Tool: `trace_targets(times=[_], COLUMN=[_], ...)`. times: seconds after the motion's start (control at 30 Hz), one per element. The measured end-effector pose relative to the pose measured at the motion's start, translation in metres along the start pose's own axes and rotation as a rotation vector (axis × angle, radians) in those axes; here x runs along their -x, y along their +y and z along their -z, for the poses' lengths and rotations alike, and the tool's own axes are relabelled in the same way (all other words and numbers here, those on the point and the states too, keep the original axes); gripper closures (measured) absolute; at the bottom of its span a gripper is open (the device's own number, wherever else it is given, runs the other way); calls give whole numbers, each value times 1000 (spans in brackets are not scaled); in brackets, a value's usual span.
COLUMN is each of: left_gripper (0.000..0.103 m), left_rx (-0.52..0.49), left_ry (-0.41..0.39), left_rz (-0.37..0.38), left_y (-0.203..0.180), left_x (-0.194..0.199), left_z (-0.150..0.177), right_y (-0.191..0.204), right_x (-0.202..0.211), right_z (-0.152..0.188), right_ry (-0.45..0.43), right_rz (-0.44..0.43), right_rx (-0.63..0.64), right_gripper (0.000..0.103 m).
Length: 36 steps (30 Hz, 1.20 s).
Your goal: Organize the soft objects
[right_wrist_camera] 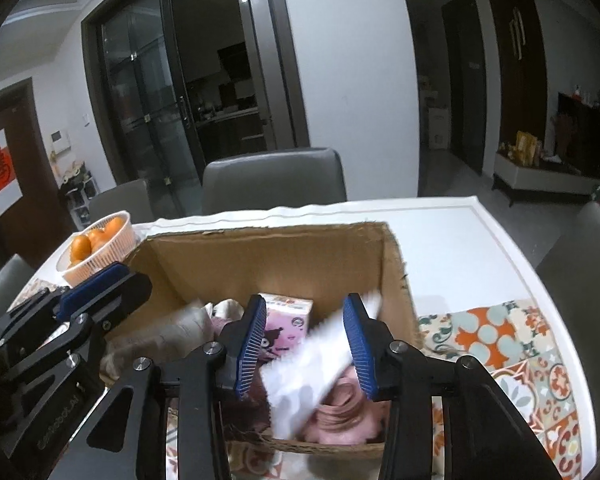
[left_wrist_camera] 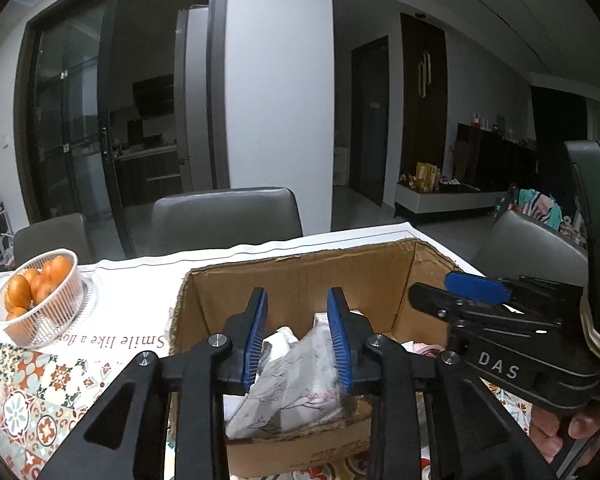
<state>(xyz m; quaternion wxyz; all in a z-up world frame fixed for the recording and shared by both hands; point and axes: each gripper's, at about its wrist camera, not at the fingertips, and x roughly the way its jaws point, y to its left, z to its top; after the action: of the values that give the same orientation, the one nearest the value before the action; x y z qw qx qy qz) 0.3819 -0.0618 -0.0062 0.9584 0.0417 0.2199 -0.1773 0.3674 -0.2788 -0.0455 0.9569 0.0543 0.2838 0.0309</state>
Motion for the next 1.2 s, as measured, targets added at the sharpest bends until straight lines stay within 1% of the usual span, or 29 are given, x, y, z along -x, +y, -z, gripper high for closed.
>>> trace_targets(times=[0.1,0.33,0.5,0.73,0.83,0.93,1.03,1.2], left_gripper=[64,59,54,48,47,43,40,34], left_rx=[18,36,51,44,41,50,54,53], left_ry=[-1,-4,-11,-30,-38,-47,-57,-66], left_rz=[-23,-72,-97,-156,-169,-177,-193,-207], left_y=[2,4,5,4,1,0,-2,-6], left_x=[8,35,63,110,127,148,166,194], left_z=[0,0,2,13,15,18,21,31], right_y=[0,7,13,25,30,37,42,49], right_x=[9,40,69,113,130,148,165,190], right_z=[1,5,9,18,24,29,36,48], right_ry=[-8,-38,-63,-89,-101,-111,-118,-127], right_rz=[12,44,51,63,60,57,57,63], right_rx=[1,20,20,28,25,22,14,26], right_gripper=[61,61,61,61,56,55,49,47])
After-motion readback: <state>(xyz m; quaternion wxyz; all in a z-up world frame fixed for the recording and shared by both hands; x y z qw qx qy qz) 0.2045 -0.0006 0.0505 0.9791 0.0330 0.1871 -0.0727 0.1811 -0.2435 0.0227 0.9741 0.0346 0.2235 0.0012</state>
